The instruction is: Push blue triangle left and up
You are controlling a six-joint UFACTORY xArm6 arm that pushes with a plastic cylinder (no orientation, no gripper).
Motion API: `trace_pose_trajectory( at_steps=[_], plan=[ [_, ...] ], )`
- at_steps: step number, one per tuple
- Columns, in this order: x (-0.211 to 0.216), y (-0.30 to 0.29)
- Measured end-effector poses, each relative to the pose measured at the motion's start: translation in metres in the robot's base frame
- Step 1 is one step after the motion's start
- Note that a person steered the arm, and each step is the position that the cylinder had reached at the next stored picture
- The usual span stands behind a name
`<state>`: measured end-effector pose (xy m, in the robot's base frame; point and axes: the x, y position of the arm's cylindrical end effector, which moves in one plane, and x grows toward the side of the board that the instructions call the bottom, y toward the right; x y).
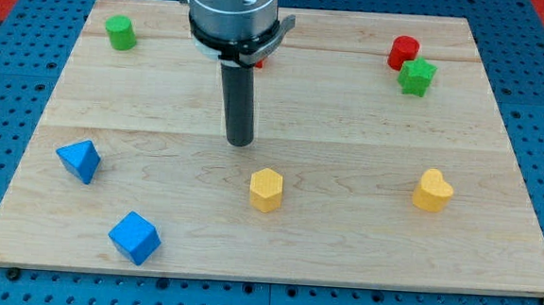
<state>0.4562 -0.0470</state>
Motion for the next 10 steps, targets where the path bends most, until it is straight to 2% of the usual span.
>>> trace_pose_trajectory(
  at_steps=[1,2,3,4,5,7,9,10],
  plan=[
    [0.018,-0.017],
    [0.040,-0.052],
    [0.063,-0.113],
    [0.081,-0.138],
    [0.079,-0.146],
    [0.050,-0.168],
    [0.061,-0.201],
    [0.098,-0.179]
  ],
)
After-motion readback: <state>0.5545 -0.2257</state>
